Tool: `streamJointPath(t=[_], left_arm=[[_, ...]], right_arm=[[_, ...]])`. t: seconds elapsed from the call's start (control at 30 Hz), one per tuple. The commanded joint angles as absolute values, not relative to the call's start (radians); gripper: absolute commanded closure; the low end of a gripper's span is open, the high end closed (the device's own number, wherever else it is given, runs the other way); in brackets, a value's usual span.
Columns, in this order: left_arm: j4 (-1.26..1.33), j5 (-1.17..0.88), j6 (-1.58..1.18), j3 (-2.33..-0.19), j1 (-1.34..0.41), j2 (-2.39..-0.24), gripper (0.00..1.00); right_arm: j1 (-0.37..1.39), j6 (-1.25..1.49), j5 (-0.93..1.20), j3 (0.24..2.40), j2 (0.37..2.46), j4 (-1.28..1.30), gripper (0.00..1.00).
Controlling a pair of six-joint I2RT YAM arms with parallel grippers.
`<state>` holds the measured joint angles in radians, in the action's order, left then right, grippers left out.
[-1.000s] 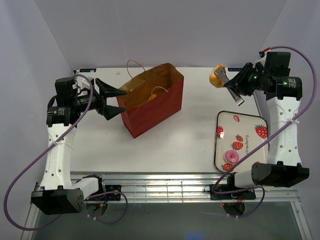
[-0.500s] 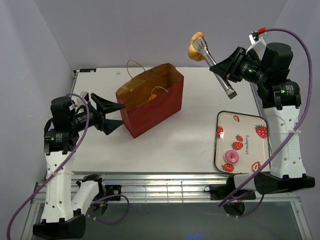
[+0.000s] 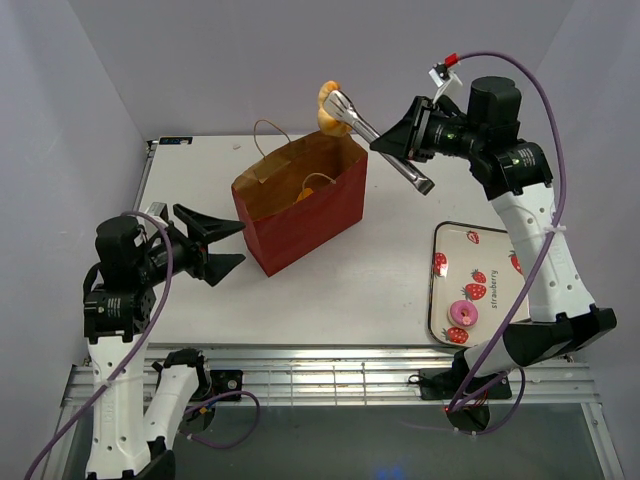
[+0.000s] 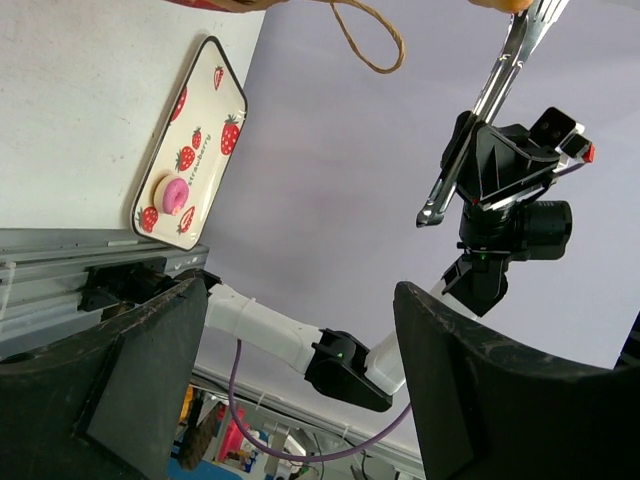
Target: Place the fake bread into the paper bag
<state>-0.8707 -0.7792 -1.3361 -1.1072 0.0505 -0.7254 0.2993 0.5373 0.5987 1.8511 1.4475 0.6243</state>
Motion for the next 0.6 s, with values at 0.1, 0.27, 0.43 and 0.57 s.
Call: streamJointPath(t=[0.1, 0.27, 0.43, 0.57], left_arm=[[-0.928, -0.770, -1.333, -1.127, 0.055, -0.724, 0.15], [-0.954, -0.778, -1.298, -1.170, 0.055, -0.759, 0.15], [-0.954, -0.772, -1.281, -1.173, 0.055, -0.759, 0.15], [-0.951, -0.793, -1.276, -1.181, 0.055, -0.782, 0.15]], right_arm=[[0.379, 0.482, 0.580, 1.867, 1.479, 0.566, 0.74], [0.408, 0.469, 0.549, 1.850, 1.499, 0.577, 0.70], [0.414, 0.443, 0.528, 1.891, 1.540, 0.646, 0.66], [0.416, 0.442, 0.522, 1.904, 1.549, 0.673, 0.60]])
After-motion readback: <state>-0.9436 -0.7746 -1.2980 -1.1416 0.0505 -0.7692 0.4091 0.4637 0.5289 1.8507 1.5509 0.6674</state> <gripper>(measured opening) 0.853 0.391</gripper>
